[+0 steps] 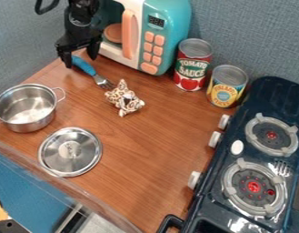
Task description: Take the blue fox move the thing from the middle to the right side of the table
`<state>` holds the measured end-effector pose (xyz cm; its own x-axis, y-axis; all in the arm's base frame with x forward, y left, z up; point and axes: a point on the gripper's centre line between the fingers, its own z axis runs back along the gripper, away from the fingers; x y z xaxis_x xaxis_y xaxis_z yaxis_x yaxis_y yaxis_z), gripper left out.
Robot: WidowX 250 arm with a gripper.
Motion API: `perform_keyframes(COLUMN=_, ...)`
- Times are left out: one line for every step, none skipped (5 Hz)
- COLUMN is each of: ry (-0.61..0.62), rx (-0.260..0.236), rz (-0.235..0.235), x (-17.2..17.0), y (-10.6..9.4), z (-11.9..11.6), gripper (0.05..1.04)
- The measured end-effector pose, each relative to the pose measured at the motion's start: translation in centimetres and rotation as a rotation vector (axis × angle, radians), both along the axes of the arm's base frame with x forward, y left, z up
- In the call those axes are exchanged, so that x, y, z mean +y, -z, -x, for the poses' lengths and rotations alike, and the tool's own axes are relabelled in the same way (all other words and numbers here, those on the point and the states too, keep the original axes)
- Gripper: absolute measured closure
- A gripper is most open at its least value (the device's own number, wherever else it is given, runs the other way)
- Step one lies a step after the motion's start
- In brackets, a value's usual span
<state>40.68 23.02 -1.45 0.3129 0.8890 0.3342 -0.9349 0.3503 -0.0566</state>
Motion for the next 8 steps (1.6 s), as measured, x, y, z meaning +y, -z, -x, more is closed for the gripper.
perform_keyframes(ry=0.011, rx=0.02, rz=0.032, x=-0.3, y=1.1, z=-0.1, gripper=0.118)
perform_keyframes(ry=0.014, rx=0.012, rz=0.067, x=-0.3, y=1.2, z=-0.3, gripper=0.387)
perform_keyframes(ry=0.002, rx=0.007, rz=0.067, x=-0.1, y=1.4, z=0.2, gripper=0.651)
perform_keyframes(ry=-0.001, rx=0.01, rz=0.062, x=-0.4, y=1.1, z=0.9, gripper=0.669)
perform_keyframes(ry=0.012, rx=-0.001, rz=0.022, x=-0.3, y=0.2, z=1.3, gripper=0.669)
perform_keyframes(ry=0.033, rx=-0.07, rz=-0.044, x=-0.5, y=-3.5, z=1.6, gripper=0.669)
perform_keyframes(ry=0.059, rx=-0.13, rz=-0.101, x=-1.0, y=-6.5, z=2.0, gripper=0.669)
perform_keyframes(ry=0.072, rx=-0.177, rz=-0.116, x=-2.3, y=-8.2, z=2.4, gripper=0.669)
